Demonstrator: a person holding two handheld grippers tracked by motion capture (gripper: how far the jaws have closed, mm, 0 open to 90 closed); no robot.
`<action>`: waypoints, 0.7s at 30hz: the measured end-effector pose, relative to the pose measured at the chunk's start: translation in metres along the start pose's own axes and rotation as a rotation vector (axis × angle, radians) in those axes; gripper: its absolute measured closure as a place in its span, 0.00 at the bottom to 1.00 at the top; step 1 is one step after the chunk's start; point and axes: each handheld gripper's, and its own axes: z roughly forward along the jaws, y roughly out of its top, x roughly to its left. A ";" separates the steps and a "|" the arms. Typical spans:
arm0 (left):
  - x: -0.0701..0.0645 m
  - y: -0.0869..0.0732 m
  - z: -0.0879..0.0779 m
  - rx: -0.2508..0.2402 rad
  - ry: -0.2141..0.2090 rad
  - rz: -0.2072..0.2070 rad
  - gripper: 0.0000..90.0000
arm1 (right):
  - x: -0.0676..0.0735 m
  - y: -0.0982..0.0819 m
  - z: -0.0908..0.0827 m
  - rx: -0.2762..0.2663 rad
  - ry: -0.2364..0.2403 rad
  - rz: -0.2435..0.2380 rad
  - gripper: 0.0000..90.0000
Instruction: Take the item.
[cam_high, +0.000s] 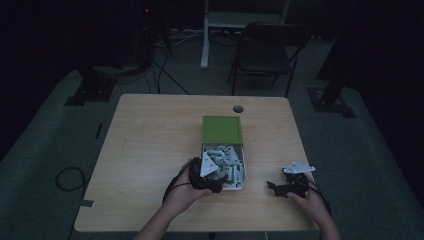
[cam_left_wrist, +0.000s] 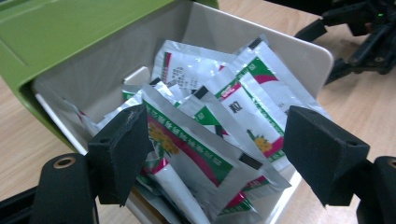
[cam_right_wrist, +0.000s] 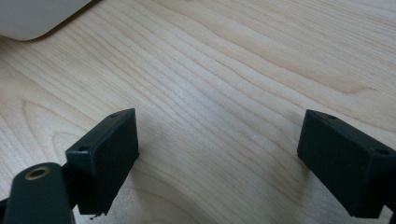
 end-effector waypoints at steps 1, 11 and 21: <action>0.000 0.000 0.000 0.006 0.010 0.011 0.26 | 0.000 0.000 0.000 0.000 0.000 0.000 0.13; 0.004 0.001 0.004 0.007 0.010 -0.015 0.42 | 0.000 0.000 0.000 0.000 0.000 0.000 0.13; 0.009 0.002 0.003 0.026 0.031 -0.040 0.59 | 0.000 0.000 0.000 0.000 0.000 0.000 0.13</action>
